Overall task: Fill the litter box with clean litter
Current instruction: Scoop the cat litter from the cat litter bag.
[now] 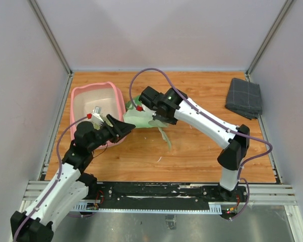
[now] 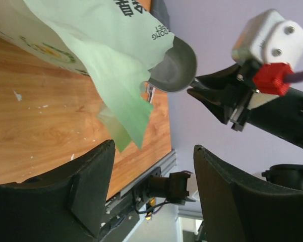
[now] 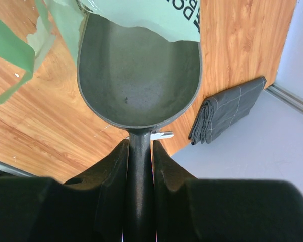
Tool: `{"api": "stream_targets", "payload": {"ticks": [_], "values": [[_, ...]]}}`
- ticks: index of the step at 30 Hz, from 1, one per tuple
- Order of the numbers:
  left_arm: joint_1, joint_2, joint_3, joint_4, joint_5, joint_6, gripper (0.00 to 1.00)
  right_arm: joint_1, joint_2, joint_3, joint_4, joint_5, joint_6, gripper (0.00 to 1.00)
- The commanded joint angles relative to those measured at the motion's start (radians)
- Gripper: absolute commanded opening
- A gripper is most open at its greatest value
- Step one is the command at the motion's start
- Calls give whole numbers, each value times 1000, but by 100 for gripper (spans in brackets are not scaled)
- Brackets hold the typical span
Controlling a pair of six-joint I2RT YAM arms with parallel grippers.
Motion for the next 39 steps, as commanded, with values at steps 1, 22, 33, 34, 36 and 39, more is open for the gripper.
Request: {"api": "stream_targets", "payload": {"ticks": [1, 22, 33, 34, 36, 39], "values": [[-98, -96, -51, 33, -210, -136, 67, -12, -57, -38, 43, 27, -3, 1], [-470, 242, -30, 339, -810, -391, 58, -33, -176, -172, 171, -72, -33, 1], [-530, 437, 99, 400, -605, -285, 0, -36, -303, -305, 141, -41, 0, 1], [-550, 443, 113, 400, -589, -284, 0, -36, -335, -335, 138, -41, 8, 1], [-599, 447, 141, 400, -586, -278, 0, -34, -395, -385, 122, -45, 32, 1], [-696, 451, 184, 395, -607, -256, 0, -26, -467, -434, 87, -63, 73, 1]]}}
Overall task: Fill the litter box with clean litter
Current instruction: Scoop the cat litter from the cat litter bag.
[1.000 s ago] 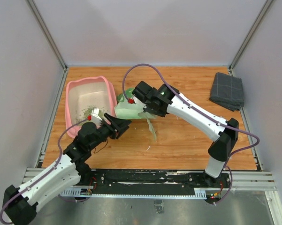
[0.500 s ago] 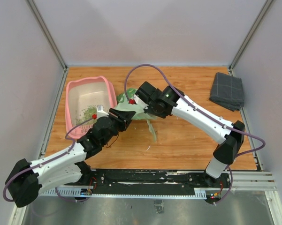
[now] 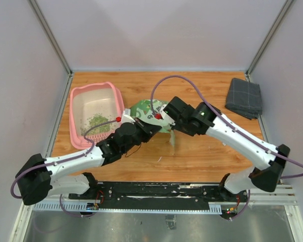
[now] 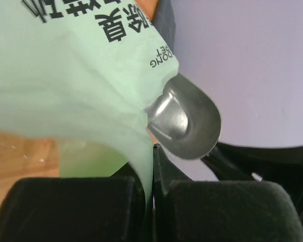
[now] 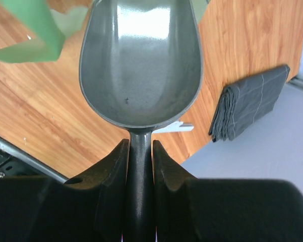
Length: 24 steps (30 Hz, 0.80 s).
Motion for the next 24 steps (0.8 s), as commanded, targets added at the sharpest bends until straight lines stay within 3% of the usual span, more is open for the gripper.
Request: {"api": "stream_targets", "payload": {"ticks": [1, 6, 11, 16, 18, 24], "values": [[-149, -7, 87, 67, 69, 46, 0, -20, -118, -61, -65, 3, 79, 1], [-243, -65, 55, 51, 4, 48, 0, 37, -191, -128, -123, -21, 141, 1], [-234, -186, 18, -129, -119, 78, 0, 146, -180, -104, -165, 11, 126, 1], [-117, -274, 11, -203, -90, 136, 0, 190, -19, 55, -262, 123, 120, 1], [-51, -275, -4, -195, -17, 141, 0, 192, 45, 99, -293, 148, 134, 1], [55, -247, -89, -132, 117, 119, 4, 167, 142, 127, -246, 162, 112, 1]]}}
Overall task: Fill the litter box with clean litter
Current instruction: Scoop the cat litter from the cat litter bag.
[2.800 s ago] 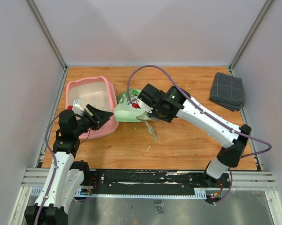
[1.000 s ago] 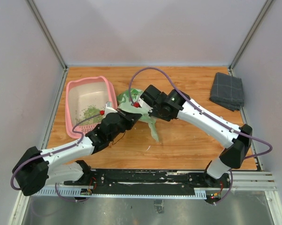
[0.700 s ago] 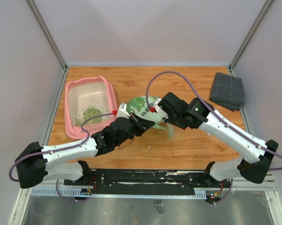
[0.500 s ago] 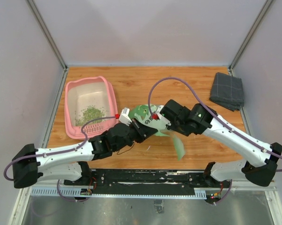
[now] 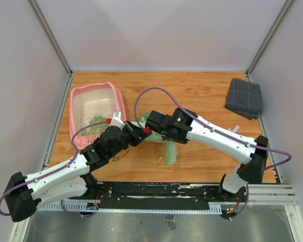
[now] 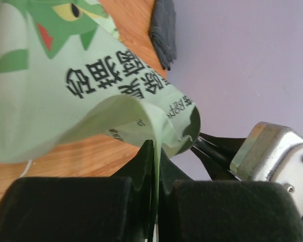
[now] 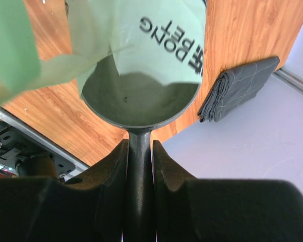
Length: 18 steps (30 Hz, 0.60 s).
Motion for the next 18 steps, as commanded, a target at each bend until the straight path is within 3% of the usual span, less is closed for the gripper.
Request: {"api": "stream_targets", "payload": {"ticks": [1, 5, 8, 11, 18], "values": [[75, 19, -69, 67, 77, 9, 5, -17, 52, 54, -14, 45, -21, 1], [131, 60, -125, 159, 157, -18, 7, -49, 92, 77, 51, -4, -64, 1], [143, 68, -114, 155, 164, 6, 28, -59, 106, 79, 82, -13, -80, 1], [150, 58, -49, 64, 162, 70, 45, -67, 116, 75, 96, -14, -97, 1], [226, -103, 10, -208, 71, 158, 59, -72, 129, 95, 92, -14, -112, 1]]}}
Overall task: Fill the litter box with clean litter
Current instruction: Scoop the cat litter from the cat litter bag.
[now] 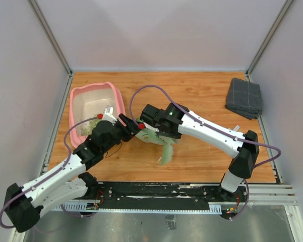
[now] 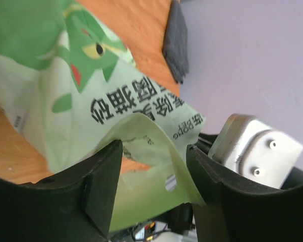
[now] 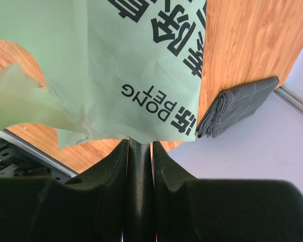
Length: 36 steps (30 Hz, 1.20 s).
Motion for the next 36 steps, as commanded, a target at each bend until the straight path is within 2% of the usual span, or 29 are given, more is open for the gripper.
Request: {"api": "stream_targets", "payload": {"ticks": [1, 5, 10, 11, 17, 20, 24, 27, 36], "values": [[86, -109, 8, -157, -61, 77, 60, -15, 9, 42, 14, 29, -27, 1], [135, -105, -22, -140, -15, 84, 62, -20, 35, 18, 31, 36, -33, 1], [141, 17, -33, -90, 14, 100, 63, -20, 104, 22, 31, 71, -46, 1], [144, 41, -32, -75, 26, 108, 59, -20, 120, 22, 30, 79, -56, 1], [148, 95, -61, 6, 47, 123, 14, -18, 205, 40, 49, 79, -90, 1], [149, 98, -83, 23, 42, 124, 2, -18, 248, 58, 77, 60, -93, 1], [149, 109, -101, 37, 43, 125, 0, -15, 276, 43, 144, -18, -84, 1], [149, 123, -109, 52, 49, 125, 0, -17, 238, -25, 248, -102, -80, 1], [149, 134, -120, 75, 53, 115, 0, -58, 127, -220, 453, -212, -64, 1]]}}
